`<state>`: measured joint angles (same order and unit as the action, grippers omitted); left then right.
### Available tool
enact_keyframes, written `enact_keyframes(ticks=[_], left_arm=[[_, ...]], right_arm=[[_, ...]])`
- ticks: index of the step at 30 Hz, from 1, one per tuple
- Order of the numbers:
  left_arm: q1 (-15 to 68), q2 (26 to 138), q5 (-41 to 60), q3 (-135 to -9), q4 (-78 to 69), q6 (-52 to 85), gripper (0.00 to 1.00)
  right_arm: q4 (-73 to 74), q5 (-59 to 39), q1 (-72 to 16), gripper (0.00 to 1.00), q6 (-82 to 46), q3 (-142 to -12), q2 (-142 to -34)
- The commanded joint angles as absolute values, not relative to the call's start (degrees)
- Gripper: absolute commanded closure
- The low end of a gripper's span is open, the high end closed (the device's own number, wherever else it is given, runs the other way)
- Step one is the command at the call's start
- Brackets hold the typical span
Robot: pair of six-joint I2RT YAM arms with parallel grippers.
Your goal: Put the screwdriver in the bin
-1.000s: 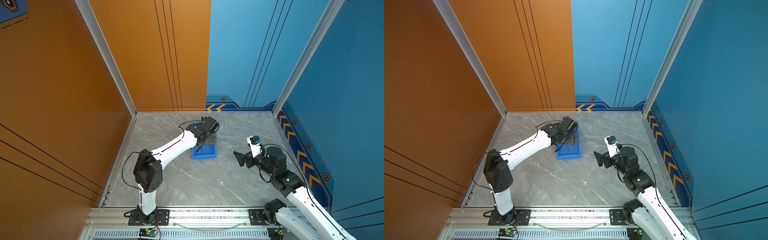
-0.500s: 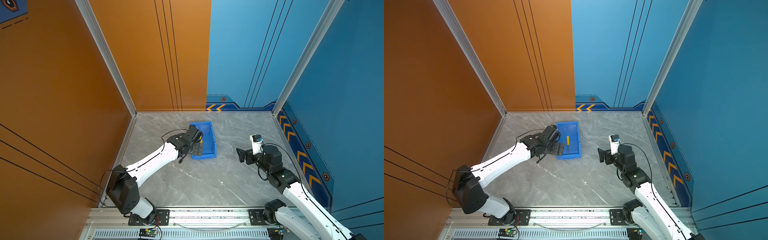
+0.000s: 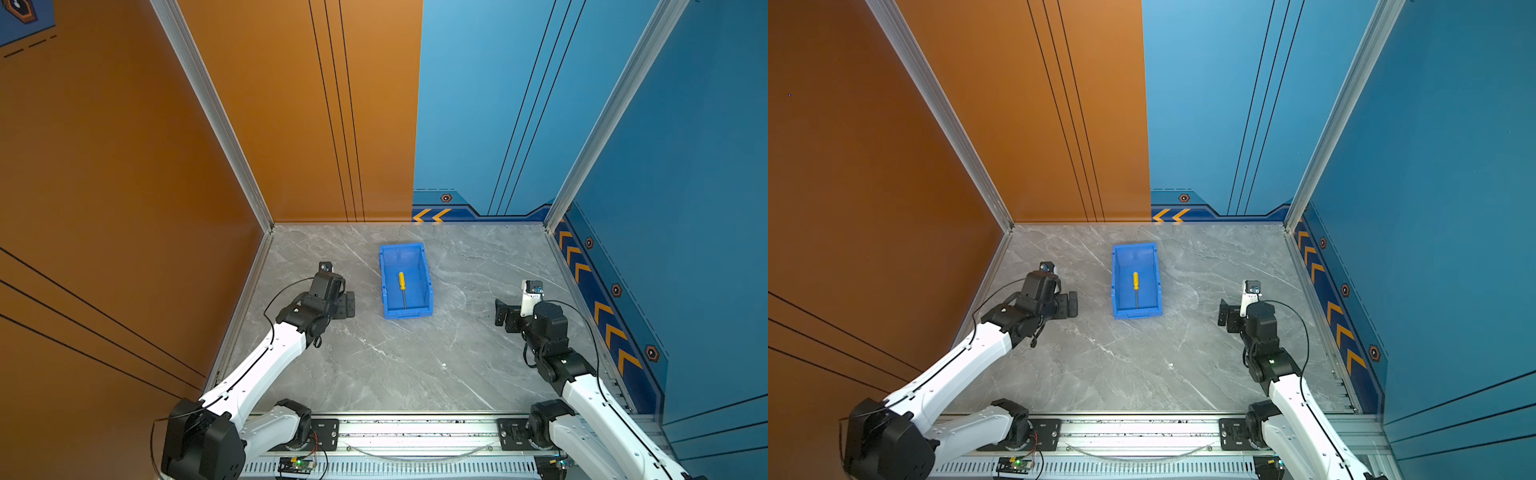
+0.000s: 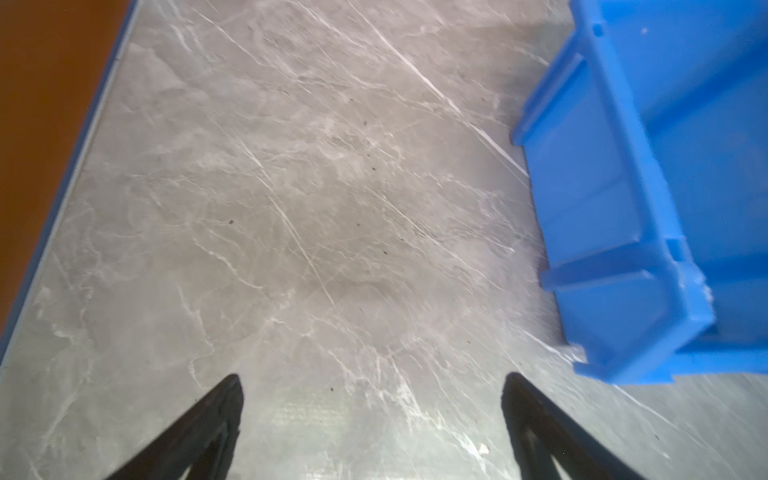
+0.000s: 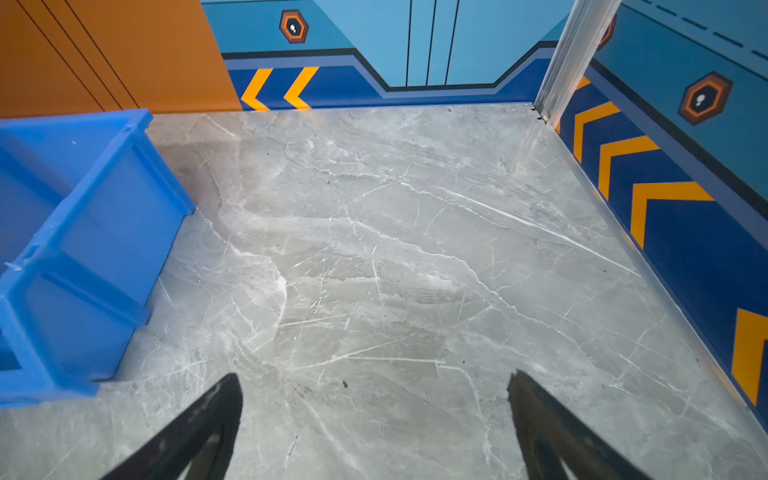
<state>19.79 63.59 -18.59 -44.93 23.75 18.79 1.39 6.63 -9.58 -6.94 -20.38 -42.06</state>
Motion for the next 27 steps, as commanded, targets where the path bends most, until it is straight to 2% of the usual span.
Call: enact_keyframes(ticks=[1, 6, 9, 15, 20, 27], left_arm=[[17.8, 61.1, -25.9, -40.6, 17.5, 20.3, 0.02], [14.5, 58.3, -29.2, -36.1, 13.8, 16.2, 0.02], [12.2, 56.6, -26.2, -33.3, 10.3, 11.2, 0.02], [10.8, 51.5, -21.9, -21.9, -6.3, 1.3, 0.02], [7.1, 51.4, -22.1, -18.6, -7.9, 6.4, 0.02], [6.4, 52.8, -23.0, -16.3, -10.6, 8.6, 0.02]], right_arm=[[8.1, 5.1, -7.2, 0.00, -8.1, -17.7, -41.5], [9.0, 3.3, -3.9, 0.00, -6.2, -17.4, -46.2], [11.7, 3.2, -3.0, 0.00, -5.7, -16.4, -48.4], [20.2, 4.5, -0.4, 0.00, -6.2, -12.6, -50.5], [25.0, 3.3, 2.0, 0.00, -6.4, -12.0, -53.4], [28.8, -0.9, 4.0, 0.00, -6.1, -15.3, -61.9]])
